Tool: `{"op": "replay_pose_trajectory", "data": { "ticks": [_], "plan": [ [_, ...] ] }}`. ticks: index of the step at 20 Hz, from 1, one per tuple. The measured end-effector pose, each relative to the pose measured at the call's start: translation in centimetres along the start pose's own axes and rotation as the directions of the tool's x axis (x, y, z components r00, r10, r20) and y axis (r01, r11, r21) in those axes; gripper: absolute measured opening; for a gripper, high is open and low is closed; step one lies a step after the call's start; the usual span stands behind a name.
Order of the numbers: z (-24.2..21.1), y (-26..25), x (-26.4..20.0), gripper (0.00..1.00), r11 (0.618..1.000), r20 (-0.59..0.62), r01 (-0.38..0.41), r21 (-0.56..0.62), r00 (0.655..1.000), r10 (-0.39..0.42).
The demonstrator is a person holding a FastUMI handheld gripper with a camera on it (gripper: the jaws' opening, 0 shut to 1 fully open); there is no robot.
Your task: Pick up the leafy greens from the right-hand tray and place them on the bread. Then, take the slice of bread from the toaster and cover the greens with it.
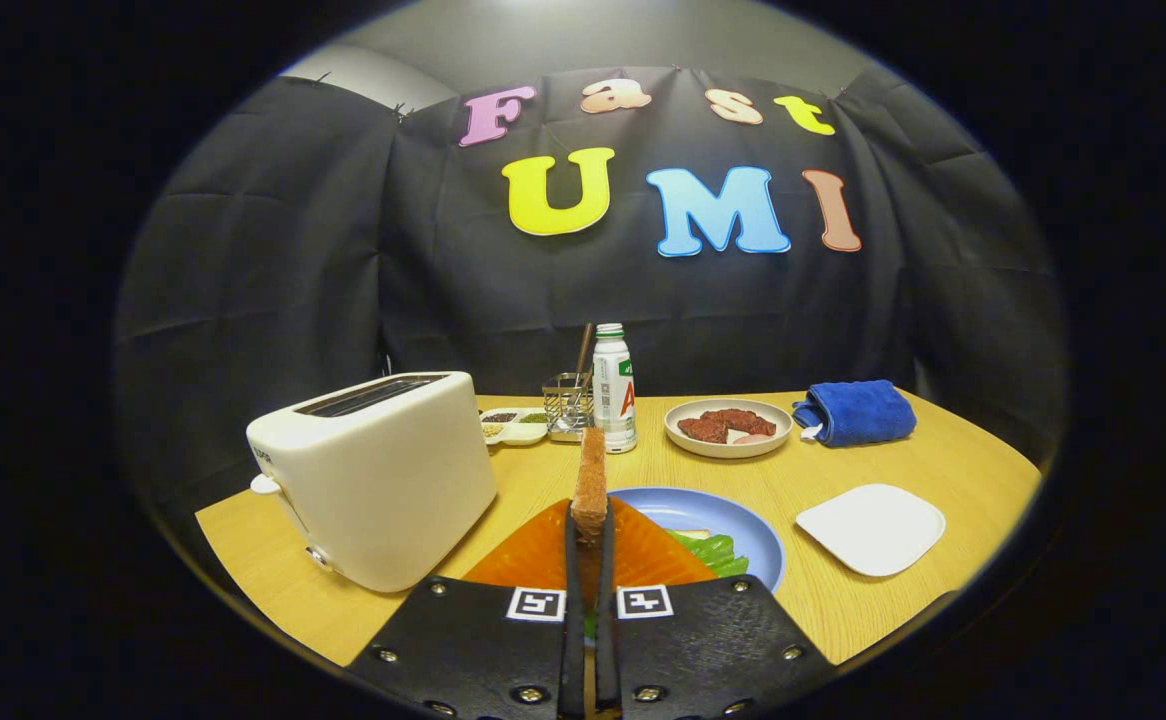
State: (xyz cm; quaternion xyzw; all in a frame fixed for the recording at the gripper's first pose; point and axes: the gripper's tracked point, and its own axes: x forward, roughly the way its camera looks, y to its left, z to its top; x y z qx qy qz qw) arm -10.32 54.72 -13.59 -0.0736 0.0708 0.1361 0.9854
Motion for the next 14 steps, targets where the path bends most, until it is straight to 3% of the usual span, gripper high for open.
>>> {"op": "replay_pose_trajectory", "data": {
  "ticks": [4,8,10,11,14],
  "plan": [
    [-0.6,-0.4,0.0,0.12,0.999,-0.021,-0.011,-0.030,1.000,0.010],
    [-2.2,-1.6,0.7,0.30,0.997,-0.067,0.008,-0.082,0.998,-0.013],
    [-2.5,-2.5,1.1,0.33,0.996,-0.076,0.031,-0.085,0.996,-0.037],
    [-2.5,-3.0,1.1,0.44,0.995,-0.075,0.042,-0.088,0.996,-0.048],
    [-2.6,-4.1,1.5,0.49,0.993,-0.080,0.056,-0.104,0.995,-0.065]
  ]
}}
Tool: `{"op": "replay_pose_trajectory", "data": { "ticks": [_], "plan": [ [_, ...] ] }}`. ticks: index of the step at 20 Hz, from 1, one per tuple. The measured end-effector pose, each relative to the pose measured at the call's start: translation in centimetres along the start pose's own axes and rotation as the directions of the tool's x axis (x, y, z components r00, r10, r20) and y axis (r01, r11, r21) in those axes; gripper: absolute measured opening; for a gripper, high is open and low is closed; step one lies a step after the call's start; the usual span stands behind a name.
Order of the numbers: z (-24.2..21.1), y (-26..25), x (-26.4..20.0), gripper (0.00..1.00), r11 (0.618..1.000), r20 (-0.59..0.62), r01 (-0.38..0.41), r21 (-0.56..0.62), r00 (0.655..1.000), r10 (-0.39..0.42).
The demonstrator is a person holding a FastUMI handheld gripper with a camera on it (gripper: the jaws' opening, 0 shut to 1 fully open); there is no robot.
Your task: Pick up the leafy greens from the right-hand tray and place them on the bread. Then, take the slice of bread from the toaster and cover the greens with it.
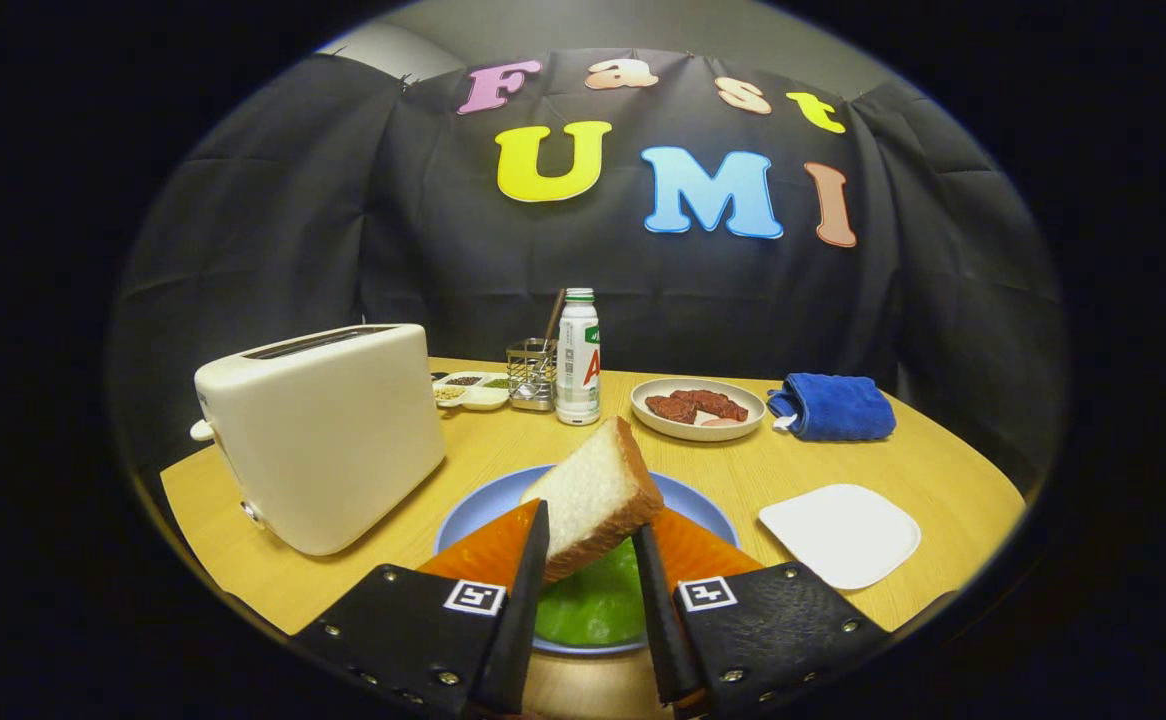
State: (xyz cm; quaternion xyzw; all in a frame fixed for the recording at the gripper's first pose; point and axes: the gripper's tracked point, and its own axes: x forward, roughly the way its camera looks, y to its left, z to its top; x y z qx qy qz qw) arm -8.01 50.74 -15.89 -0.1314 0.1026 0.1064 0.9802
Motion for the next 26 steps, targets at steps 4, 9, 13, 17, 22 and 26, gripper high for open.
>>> {"op": "replay_pose_trajectory", "data": {
  "ticks": [4,9,13,17,22,26],
  "plan": [
    [-0.8,-1.3,0.6,0.55,1.000,-0.023,0.026,-0.014,0.999,-0.026],
    [-0.9,-3.3,0.6,0.76,0.994,-0.015,0.093,-0.065,0.995,-0.094],
    [-0.5,-3.6,0.7,0.76,0.996,0.004,0.085,-0.030,0.996,-0.085],
    [1.5,-3.4,-0.1,0.76,0.998,0.068,0.061,-0.013,0.996,-0.060],
    [3.7,-4.8,-1.6,0.76,0.999,0.136,0.045,0.007,0.990,-0.046],
    [5.5,-8.2,-2.7,0.76,0.997,0.194,0.070,0.032,0.978,-0.075]
  ]
}}
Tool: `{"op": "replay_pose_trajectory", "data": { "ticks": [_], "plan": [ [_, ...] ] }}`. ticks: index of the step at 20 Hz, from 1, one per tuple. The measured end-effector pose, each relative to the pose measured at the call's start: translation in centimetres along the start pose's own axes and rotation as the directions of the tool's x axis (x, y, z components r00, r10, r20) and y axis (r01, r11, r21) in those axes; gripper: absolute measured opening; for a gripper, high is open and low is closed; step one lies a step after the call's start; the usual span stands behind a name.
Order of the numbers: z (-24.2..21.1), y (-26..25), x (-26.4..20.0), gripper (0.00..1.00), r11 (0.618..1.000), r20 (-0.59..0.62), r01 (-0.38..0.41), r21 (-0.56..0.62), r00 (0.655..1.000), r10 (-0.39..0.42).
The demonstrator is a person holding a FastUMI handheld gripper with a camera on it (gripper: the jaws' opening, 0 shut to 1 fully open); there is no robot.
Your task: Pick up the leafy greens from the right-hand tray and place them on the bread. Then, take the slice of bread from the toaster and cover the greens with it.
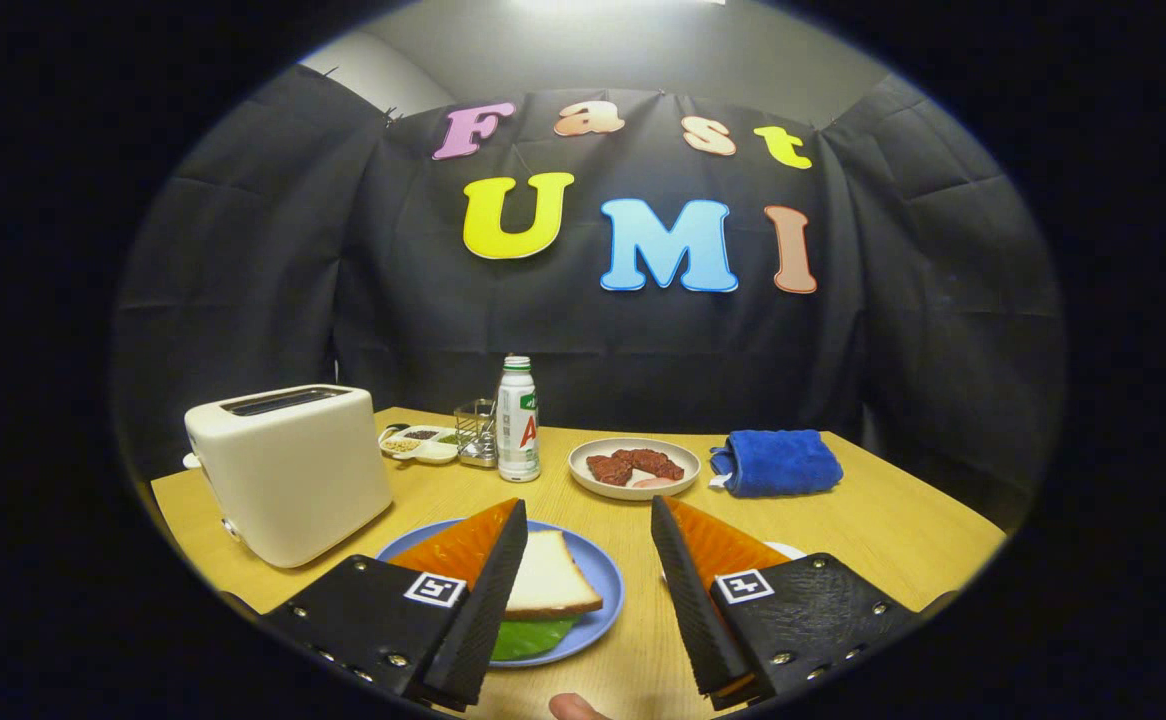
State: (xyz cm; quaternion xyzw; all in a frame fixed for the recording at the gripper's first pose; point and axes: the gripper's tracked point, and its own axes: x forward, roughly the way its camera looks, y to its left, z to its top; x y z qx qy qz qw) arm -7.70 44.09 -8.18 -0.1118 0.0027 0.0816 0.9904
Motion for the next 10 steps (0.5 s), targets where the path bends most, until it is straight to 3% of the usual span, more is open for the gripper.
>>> {"op": "replay_pose_trajectory", "data": {
  "ticks": [10],
  "plan": [
    [0.3,-11.6,-0.2,0.76,0.998,0.053,0.055,0.010,0.997,-0.055]
  ]
}}
